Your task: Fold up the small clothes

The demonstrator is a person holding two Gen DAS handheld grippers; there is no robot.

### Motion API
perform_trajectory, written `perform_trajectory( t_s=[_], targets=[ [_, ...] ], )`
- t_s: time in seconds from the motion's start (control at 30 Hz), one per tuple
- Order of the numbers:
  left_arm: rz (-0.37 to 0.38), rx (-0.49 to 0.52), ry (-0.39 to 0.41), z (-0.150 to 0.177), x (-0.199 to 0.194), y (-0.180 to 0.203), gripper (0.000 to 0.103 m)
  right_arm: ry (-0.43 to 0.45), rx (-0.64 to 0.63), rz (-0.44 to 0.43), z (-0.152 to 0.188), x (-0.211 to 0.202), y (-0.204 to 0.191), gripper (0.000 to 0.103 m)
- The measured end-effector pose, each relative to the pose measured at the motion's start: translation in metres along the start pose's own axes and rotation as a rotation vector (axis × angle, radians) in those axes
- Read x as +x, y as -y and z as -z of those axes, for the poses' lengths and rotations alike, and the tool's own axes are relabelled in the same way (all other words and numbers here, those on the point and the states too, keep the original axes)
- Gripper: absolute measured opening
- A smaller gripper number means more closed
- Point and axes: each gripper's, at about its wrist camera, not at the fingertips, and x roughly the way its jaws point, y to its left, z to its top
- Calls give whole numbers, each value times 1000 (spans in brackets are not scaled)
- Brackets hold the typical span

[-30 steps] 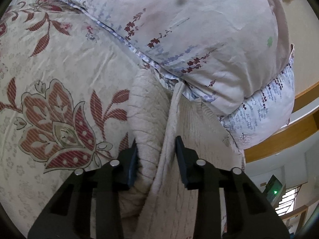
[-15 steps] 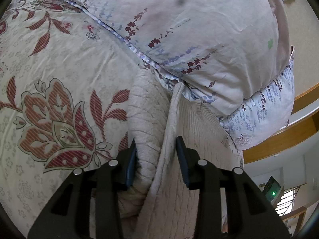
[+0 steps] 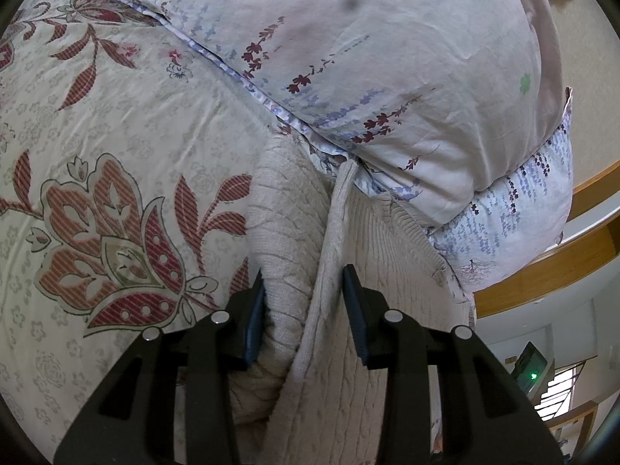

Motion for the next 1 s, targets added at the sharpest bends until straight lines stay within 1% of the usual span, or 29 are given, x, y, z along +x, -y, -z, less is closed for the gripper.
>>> perform_trajectory(
  t_s=[0.07, 0.17, 0.3, 0.43, 0.5, 0.63, 0.8, 0.93, 1.0],
  targets=[
    [-2, 0, 1, 0, 0, 0, 36, 0, 0, 0, 0, 0, 0, 70],
    [-10, -1, 3, 0, 1, 0, 33, 1, 0, 0, 0, 0, 0, 71],
    [0, -2, 7, 0, 0, -1, 23, 2, 0, 0, 0, 0, 0, 71],
    [12, -2, 20, 0, -4, 2, 19, 2, 0, -1, 0, 0, 0, 71],
    [32, -1, 30, -1, -7, 5, 17, 2, 0, -1, 0, 1, 0, 71],
    [102, 21, 63, -3, -19, 19, 16, 3, 1, 0, 0, 0, 0, 71],
    [186, 63, 97, -1, -31, 52, 14, 5, 2, 0, 0, 1, -1, 71],
    [247, 70, 111, 2, -33, 80, 14, 4, -2, 0, -1, 1, -1, 71],
    [271, 75, 111, 4, -32, 93, 14, -3, 1, -16, -3, 0, 1, 71]
  ],
)
